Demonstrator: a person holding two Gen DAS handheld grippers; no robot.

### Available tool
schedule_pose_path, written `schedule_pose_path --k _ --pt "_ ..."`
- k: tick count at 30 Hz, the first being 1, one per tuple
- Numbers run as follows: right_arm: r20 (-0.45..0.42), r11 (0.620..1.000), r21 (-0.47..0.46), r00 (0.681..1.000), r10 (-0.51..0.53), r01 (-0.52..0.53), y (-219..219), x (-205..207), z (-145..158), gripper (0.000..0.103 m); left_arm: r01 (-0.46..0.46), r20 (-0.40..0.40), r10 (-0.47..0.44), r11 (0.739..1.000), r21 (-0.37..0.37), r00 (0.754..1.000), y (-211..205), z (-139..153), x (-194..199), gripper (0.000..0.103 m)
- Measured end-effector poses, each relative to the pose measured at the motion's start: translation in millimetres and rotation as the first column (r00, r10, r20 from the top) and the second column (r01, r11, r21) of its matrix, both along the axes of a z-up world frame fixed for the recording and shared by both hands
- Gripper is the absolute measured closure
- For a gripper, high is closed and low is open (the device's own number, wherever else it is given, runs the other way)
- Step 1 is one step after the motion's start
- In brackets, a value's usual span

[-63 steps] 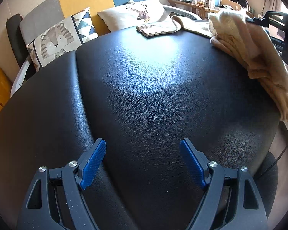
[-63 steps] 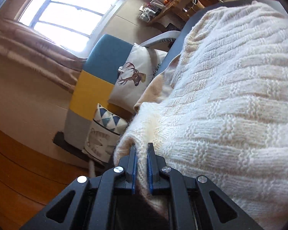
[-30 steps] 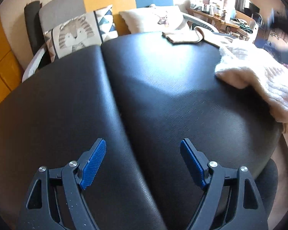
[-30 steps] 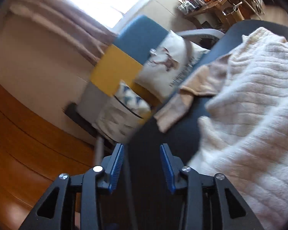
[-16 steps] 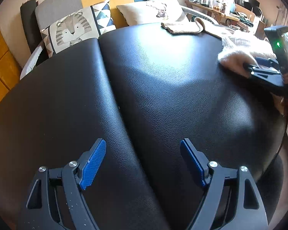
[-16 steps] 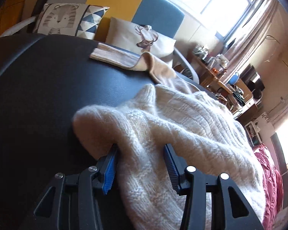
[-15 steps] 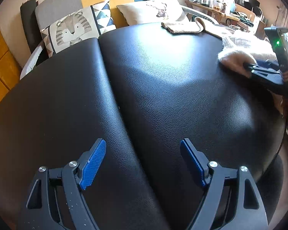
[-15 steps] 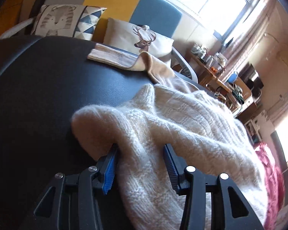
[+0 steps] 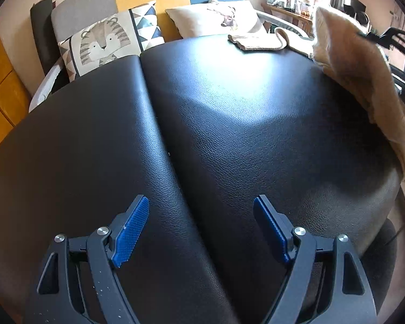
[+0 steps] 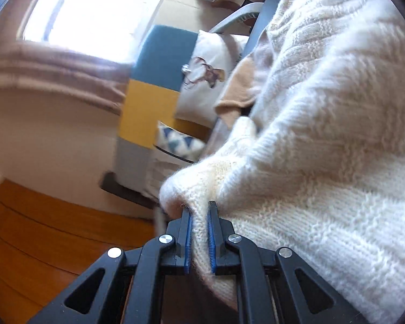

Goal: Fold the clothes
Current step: 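Lift the sweater high with the right tool, shaking it out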

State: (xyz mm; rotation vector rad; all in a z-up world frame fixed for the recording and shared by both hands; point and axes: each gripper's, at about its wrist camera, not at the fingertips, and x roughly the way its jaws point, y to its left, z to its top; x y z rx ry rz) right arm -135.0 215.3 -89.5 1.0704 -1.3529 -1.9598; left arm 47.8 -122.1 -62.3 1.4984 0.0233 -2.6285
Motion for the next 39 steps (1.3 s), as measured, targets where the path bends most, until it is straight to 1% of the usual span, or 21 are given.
schedule_pose_path --k 1,4,8,12,15,18,22,27,33,39 --pt "0.011 0.997 -0.082 1.0 -0.005 0.006 5 0 3 0.094 -0.006 -0.002 0.006 1.0 0.004 1.0 -1 1 1 0.021" --pt "-0.001 0.981 -0.195 1.0 0.013 -0.013 1 6 13 0.094 -0.02 -0.015 0.02 1.0 0.006 1.0 -5 5 3 0.021" --pt "-0.022 0.941 -0.335 0.999 0.04 -0.045 -7 14 27 0.094 -0.032 -0.033 0.032 0.999 0.009 0.999 -8 11 6 0.021" --pt "-0.057 0.911 -0.394 0.992 0.11 -0.123 -32 21 42 0.094 -0.046 -0.052 0.046 0.999 -0.001 0.998 -11 16 11 0.021" --pt "-0.095 0.87 -0.458 0.983 0.16 -0.186 -60 25 49 0.094 -0.067 -0.063 0.067 0.998 0.004 0.996 -17 20 15 0.021" --pt "-0.134 0.842 -0.476 0.967 0.215 -0.253 -92 31 57 0.094 -0.096 -0.072 0.096 0.995 0.01 0.993 -26 24 20 0.021" --pt "-0.123 0.812 -0.492 0.949 0.291 -0.313 -138 37 50 0.094 -0.148 -0.077 0.149 0.989 0.027 0.986 -45 27 27 0.021" --pt "-0.068 0.782 -0.522 0.93 0.36 -0.341 -185 47 24 0.094 -0.205 -0.084 0.207 0.978 0.029 0.975 -69 29 37 0.021" --pt "-0.028 0.75 -0.557 0.911 0.413 -0.357 -227 60 -8 0.094 -0.262 -0.079 0.262 0.965 0.012 0.962 -96 25 51 0.021" --pt "0.014 0.713 -0.567 0.86 0.51 -0.413 -287 80 -38 0.094 -0.326 -0.068 0.326 0.945 0.01 0.943 -124 16 73 0.021"
